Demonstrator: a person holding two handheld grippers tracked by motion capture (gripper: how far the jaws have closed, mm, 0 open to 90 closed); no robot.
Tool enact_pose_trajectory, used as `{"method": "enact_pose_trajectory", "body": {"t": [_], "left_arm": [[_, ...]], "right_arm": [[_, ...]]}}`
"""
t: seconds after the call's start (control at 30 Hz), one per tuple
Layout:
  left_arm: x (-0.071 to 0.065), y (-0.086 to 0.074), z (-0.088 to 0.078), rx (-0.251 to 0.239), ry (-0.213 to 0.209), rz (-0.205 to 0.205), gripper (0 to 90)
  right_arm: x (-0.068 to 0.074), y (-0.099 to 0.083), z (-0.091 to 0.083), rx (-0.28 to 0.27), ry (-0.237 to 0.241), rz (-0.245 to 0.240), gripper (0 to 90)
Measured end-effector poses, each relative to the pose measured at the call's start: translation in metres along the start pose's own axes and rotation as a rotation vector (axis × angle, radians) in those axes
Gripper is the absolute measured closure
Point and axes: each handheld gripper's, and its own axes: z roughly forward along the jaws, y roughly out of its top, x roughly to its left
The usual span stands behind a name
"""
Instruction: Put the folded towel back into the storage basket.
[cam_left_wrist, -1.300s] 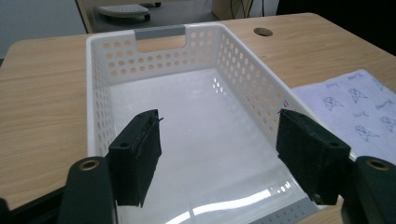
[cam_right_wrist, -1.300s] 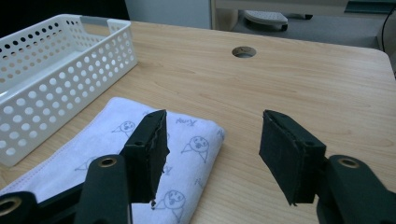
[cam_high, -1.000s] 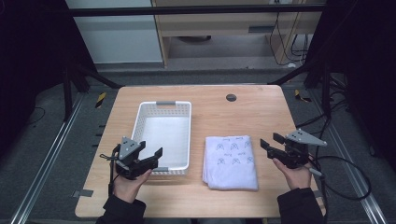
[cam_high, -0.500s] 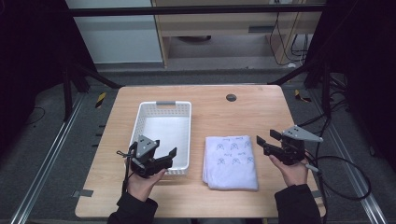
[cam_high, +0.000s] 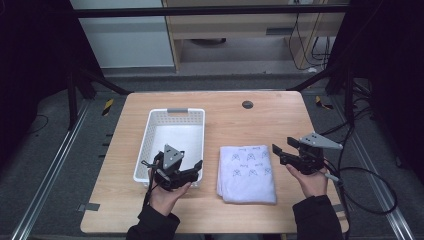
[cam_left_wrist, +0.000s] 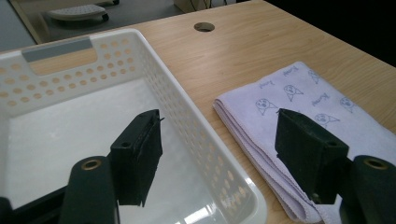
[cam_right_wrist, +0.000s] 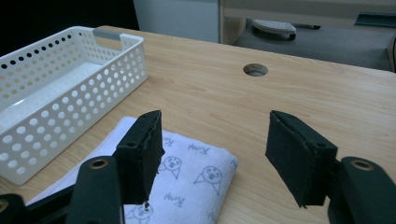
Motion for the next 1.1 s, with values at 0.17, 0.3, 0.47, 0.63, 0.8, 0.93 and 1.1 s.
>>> {"method": "enact_pose_trajectory", "body": {"t": [0.17, 0.3, 0.47, 0.63, 0.8, 0.93, 1.1], "left_arm": [[-0.008, 0.001, 0.006, 0.009, -0.012, 0.009, 31.0], [-0.015, 0.002, 0.011, 0.015, -0.027, 0.017, 31.4], [-0.024, 0.002, 0.018, 0.027, -0.038, 0.032, 31.9], [-0.032, 0.000, 0.026, 0.036, -0.047, 0.039, 32.0], [-0.040, -0.002, 0.031, 0.046, -0.057, 0.048, 32.4], [-0.045, -0.004, 0.035, 0.053, -0.062, 0.053, 32.9], [-0.055, -0.009, 0.043, 0.071, -0.060, 0.066, 33.4]], "right_arm": [[-0.001, 0.001, 0.003, 0.004, 0.001, -0.006, 35.8], [-0.001, 0.001, 0.005, 0.004, 0.002, -0.004, 34.8], [-0.001, 0.002, 0.008, 0.007, -0.002, -0.009, 33.4], [-0.001, 0.002, 0.011, 0.007, -0.002, -0.010, 32.3], [-0.002, 0.002, 0.016, 0.010, -0.003, -0.015, 31.6], [-0.003, 0.001, 0.019, 0.015, -0.002, -0.010, 31.6], [-0.004, -0.003, 0.023, 0.020, 0.004, -0.011, 31.7]]}}
